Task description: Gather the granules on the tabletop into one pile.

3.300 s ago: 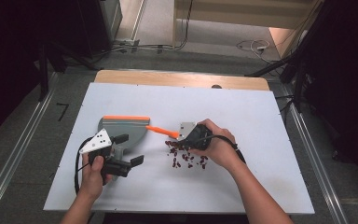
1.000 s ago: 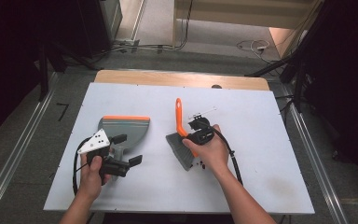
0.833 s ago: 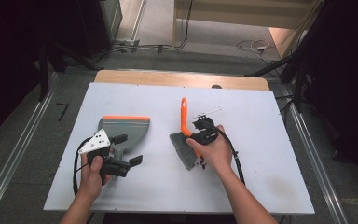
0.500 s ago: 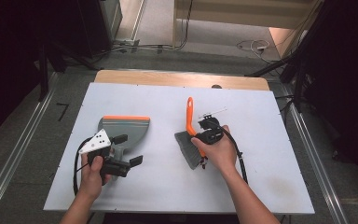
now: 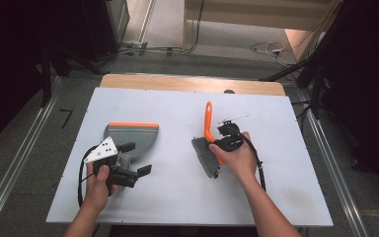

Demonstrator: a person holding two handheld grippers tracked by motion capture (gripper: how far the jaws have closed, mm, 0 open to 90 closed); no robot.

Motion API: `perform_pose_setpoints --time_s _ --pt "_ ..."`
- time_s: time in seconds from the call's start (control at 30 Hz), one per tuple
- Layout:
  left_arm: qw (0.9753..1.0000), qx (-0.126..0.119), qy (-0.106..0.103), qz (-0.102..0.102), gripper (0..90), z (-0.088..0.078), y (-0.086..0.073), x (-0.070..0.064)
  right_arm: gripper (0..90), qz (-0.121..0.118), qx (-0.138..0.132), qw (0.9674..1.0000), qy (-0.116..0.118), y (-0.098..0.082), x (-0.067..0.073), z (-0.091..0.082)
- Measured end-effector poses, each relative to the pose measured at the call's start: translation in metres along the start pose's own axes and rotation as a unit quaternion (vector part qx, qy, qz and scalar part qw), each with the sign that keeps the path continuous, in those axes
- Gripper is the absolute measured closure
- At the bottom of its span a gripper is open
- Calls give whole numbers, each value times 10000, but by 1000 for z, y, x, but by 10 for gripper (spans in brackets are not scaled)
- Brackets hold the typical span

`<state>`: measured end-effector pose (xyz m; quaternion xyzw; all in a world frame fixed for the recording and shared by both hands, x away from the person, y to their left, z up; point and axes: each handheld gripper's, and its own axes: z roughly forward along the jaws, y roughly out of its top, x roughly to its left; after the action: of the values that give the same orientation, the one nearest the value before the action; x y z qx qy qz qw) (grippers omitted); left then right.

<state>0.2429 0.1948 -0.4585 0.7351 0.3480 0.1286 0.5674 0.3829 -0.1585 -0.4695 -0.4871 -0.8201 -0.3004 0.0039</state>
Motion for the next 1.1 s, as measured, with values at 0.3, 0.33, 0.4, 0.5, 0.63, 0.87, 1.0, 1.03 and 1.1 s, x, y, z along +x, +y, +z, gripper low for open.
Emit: perform_pose_setpoints --time_s 0.3,0.33,0.4,0.5,0.63,0.87,1.0,1.03,1.1 --pt "10000 16 7 16 2 1 0 0 664 46 -41 10000 -47 -2 -6 -3" --pt "10000 19 5 21 2 1 0 0 664 55 -49 10000 -43 -2 -7 -4" --pt "10000 12 5 14 2 1 0 0 666 136 -102 9998 59 -2 -7 -5" --pt "10000 -1 7 3 2 1 0 0 672 59 -190 9996 223 -1 -6 -6" --pt "10000 -3 1 -12 2 1 0 0 679 -153 -339 9986 369 5 1 -20" --pt "10000 -6 0 5 2 1 1 0 680 -1045 -338 9930 432 12 14 -46" --pt "10000 -50 5 -25 3 0 1 1 681 -1792 -216 9827 412 5 21 -65" --pt "10000 -51 9 -22 3 0 2 1 681 -1792 -216 9827 412 5 21 -65" --pt "10000 -40 16 -16 2 0 2 1 681 -2112 -167 9767 331 -1 24 -71"
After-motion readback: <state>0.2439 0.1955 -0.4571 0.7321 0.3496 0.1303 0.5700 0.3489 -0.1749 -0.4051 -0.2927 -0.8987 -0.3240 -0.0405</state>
